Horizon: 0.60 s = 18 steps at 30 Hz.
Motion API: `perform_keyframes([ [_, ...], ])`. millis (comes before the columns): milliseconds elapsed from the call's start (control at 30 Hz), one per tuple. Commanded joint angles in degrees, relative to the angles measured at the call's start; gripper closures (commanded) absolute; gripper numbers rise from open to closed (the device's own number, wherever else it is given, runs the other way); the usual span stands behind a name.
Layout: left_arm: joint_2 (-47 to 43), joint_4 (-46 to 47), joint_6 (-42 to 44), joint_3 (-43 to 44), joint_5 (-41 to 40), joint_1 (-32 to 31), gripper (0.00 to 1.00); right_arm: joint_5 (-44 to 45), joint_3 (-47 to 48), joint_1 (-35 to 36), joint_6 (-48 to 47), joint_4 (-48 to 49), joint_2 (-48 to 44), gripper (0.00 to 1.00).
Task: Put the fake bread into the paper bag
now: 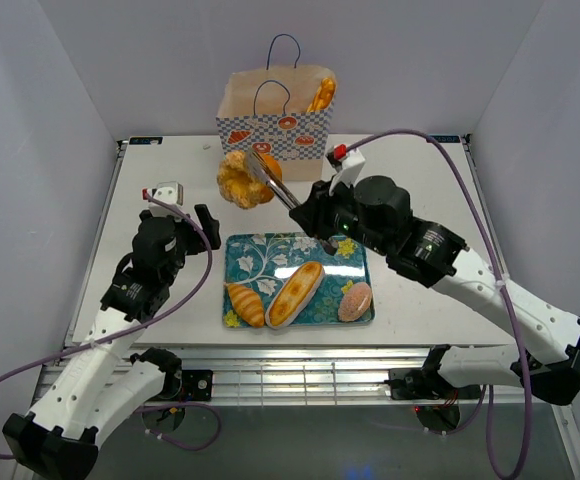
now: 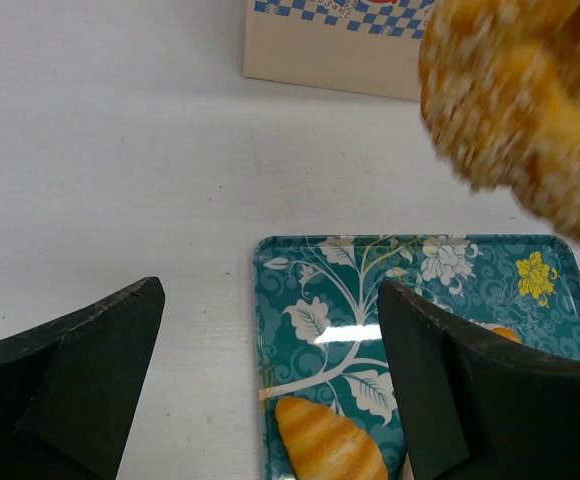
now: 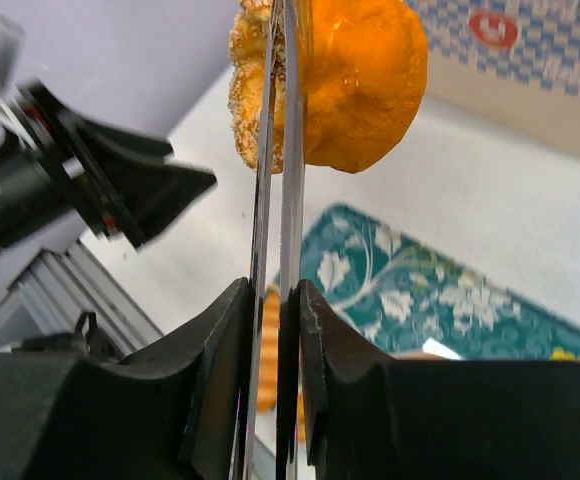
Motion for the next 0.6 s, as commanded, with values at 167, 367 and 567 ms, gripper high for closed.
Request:
perform_keyframes([
  [167,-4.3,2.0,-0.9,0.3,-2.9,-0.2,0.02,-5.5,25.7,-6.2,-4.3,7.5,16.8,0.92],
  [367,-2.5,1.1,-1.2,1.0,-1.9,-0.2,0.02,-12.4,43.0,-13.2,-2.8,9.3,30.5,0.92],
  [567,-1.7,1.3,-1.5,1.0,0.1,-0.4,0.02,-19.3,52.0,-19.2,0.1,14.5,40.1,0.92],
])
